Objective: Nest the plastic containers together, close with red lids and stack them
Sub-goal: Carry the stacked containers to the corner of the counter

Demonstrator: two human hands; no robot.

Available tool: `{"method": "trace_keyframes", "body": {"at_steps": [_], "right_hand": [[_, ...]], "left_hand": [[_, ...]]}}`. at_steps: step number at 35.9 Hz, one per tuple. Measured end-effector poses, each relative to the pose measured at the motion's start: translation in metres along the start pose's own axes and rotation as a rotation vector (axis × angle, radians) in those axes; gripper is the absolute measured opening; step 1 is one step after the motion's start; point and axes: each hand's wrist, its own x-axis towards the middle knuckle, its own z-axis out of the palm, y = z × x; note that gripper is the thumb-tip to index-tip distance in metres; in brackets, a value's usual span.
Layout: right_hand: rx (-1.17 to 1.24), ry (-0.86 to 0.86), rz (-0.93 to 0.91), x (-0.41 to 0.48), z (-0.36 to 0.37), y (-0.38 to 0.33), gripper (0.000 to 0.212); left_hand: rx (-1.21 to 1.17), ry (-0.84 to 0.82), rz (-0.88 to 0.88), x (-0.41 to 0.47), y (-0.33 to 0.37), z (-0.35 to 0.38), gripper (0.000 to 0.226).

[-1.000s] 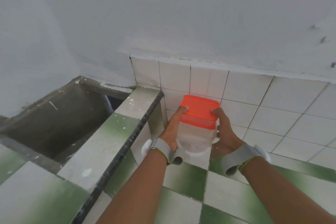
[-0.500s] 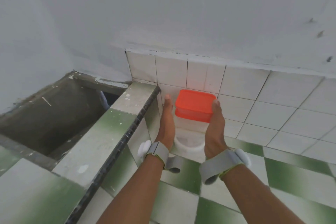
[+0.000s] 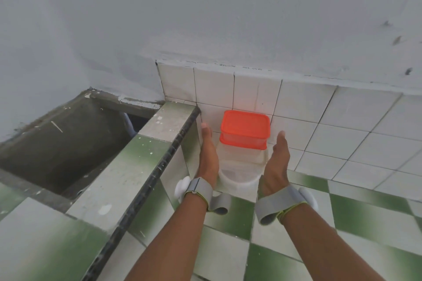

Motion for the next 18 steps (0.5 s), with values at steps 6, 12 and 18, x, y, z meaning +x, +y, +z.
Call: {"method": "trace_keyframes", "body": {"at_steps": [6, 12, 18], "right_hand": [[0.034, -0.056, 0.192, 0.005, -0.009, 0.025, 0.073], [-0.044, -0.071, 0.154, 0.004, -0.008, 0.032, 0.053], [-0.074, -0.068, 0.094, -0.002, -0.009, 0.032, 0.079]], "left_hand": [[0.074, 0.027, -0.205, 0.016, -0.033, -0.008, 0.113], [0.063, 0.055, -0.246, 0.058, -0.074, -0.012, 0.111], [0.007, 0.03, -0.24, 0.049, -0.06, -0.007, 0.115]]}}
